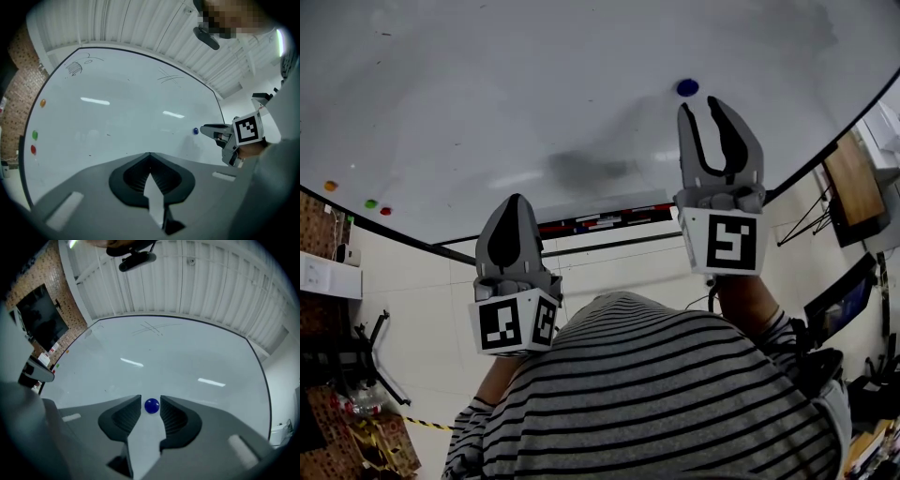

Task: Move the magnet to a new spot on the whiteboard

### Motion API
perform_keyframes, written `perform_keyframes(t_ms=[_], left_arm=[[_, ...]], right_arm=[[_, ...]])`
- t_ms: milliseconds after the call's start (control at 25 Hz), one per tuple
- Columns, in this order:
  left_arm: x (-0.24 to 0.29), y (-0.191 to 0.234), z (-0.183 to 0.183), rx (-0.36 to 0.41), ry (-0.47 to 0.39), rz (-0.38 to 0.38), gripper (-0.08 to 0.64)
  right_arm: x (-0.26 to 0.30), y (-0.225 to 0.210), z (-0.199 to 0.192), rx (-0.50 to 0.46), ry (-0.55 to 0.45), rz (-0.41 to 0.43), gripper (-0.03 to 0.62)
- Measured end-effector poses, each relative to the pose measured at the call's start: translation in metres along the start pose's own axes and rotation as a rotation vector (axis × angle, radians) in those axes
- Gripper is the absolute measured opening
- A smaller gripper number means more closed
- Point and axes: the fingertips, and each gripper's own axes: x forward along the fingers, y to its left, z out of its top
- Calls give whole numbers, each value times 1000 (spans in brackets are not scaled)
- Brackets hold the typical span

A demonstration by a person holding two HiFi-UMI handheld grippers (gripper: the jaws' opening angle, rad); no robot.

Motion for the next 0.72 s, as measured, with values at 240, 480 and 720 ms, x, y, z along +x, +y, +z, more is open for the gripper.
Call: perform_keyframes(t_ms=[240, 480, 720], left_arm=[[-34, -47, 8, 19, -32, -27, 15], [-84, -109, 9, 32, -41, -45, 15], [-136, -156, 6, 39, -29, -30, 15]], right_arm=[[-73, 3, 13, 60, 15, 68, 60], [-153, -4, 14, 156, 70, 152, 2], [-222, -17, 13, 203, 131, 200, 2]])
